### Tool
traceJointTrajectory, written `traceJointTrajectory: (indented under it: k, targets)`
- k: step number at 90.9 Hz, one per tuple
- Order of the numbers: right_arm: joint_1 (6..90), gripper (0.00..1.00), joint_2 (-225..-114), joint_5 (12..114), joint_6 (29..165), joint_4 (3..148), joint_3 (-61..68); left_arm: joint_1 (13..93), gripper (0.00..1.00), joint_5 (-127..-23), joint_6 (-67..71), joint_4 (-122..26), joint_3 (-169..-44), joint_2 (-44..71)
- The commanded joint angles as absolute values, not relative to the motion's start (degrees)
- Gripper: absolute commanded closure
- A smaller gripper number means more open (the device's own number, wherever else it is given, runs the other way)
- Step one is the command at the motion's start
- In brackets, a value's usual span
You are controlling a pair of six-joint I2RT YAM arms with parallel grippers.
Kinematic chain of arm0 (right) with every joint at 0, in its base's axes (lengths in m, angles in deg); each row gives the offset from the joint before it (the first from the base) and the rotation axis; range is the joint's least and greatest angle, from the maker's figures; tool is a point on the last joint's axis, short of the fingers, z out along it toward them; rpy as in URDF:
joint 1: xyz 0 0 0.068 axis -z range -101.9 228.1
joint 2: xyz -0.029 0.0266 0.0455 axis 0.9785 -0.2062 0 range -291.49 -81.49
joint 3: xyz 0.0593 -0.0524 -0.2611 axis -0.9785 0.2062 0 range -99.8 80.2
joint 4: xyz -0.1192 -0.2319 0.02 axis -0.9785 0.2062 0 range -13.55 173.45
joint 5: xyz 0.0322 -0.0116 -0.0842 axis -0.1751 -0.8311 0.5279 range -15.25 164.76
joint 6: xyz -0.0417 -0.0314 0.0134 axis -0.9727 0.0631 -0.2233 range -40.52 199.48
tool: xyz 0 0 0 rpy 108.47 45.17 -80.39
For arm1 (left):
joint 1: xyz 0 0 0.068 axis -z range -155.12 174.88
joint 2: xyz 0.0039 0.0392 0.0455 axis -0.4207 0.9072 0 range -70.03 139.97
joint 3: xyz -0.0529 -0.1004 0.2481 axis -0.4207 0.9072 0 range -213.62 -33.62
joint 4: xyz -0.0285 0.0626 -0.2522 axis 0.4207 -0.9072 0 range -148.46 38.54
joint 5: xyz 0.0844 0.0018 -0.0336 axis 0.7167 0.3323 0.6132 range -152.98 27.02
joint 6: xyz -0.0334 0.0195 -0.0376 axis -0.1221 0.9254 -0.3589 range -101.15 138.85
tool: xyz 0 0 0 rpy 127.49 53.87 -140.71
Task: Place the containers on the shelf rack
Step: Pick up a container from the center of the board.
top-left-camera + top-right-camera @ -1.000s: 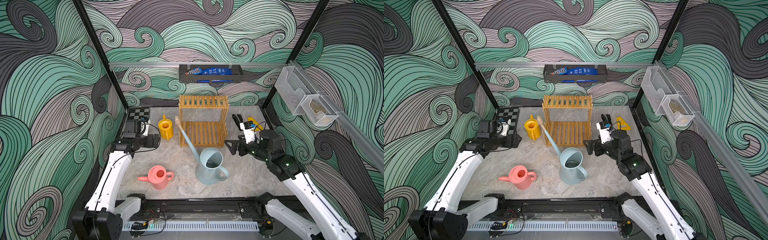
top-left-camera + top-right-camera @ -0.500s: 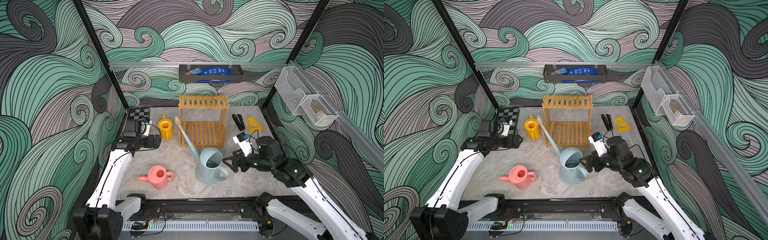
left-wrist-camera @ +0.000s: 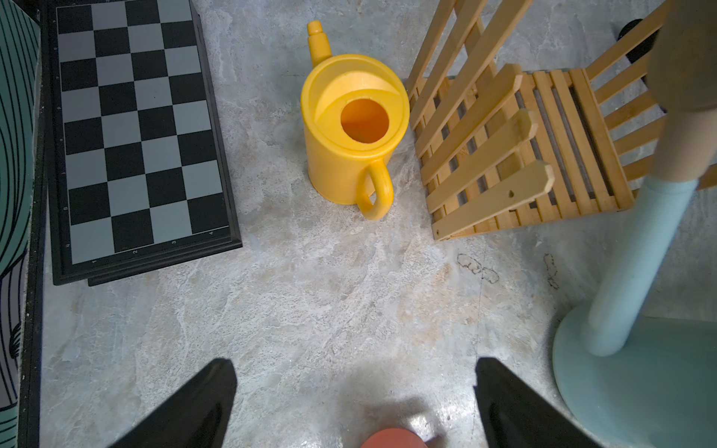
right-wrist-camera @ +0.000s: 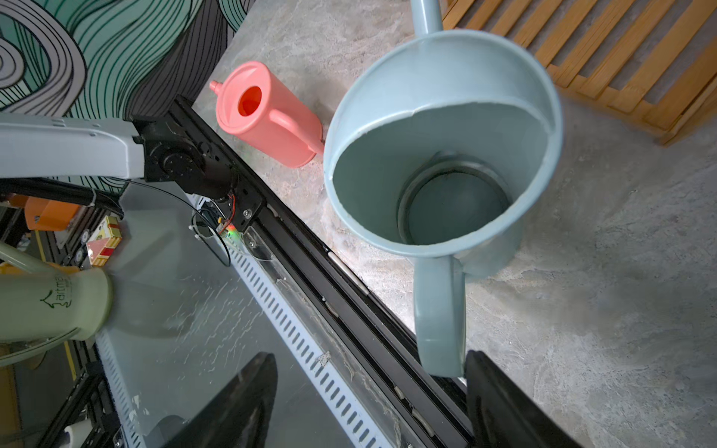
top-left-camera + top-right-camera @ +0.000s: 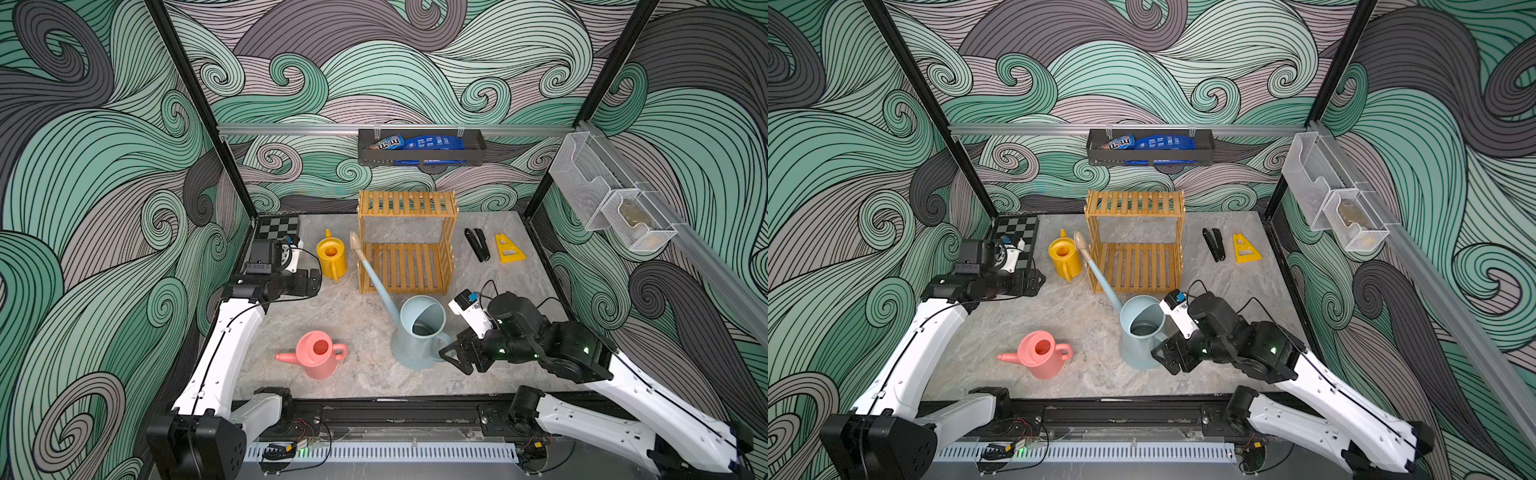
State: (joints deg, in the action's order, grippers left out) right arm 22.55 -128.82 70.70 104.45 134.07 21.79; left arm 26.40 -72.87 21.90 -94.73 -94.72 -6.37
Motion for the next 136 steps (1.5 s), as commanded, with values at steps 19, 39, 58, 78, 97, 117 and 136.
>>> traceJointTrajectory:
  k: [19,39,58,78,97,117,136]
  targets:
    - [12.7,0.32,-138.1,85.1,110.6,136.0,23.2,25.8,0.01,-73.8,21.8,-94.3,-95.5,-6.9]
    - [12.3,0.38,-139.5,89.3,112.0,135.0,23.1,25.8,0.01,-73.8,21.7,-93.9,-95.2,-7.1]
    - [12.3,0.35,-137.2,91.4,110.5,133.5,22.7,25.6,0.01,-72.4,22.5,-94.2,-95.5,-7.5]
    - [12.3,0.34,-136.4,91.3,108.5,130.0,25.3,23.6,0.01,-72.7,23.0,-91.5,-92.9,-9.2]
    - [12.4,0.44,-136.3,92.1,106.4,126.2,26.9,21.8,0.01,-73.9,22.6,-91.0,-92.3,-9.9]
    - [12.4,0.61,-135.8,91.3,105.5,124.1,26.6,21.0,0.01,-74.2,22.4,-91.1,-92.6,-9.8]
    - [12.4,0.74,-135.8,90.0,105.1,125.4,24.3,20.0,0.01,-74.2,22.7,-90.5,-92.3,-10.2]
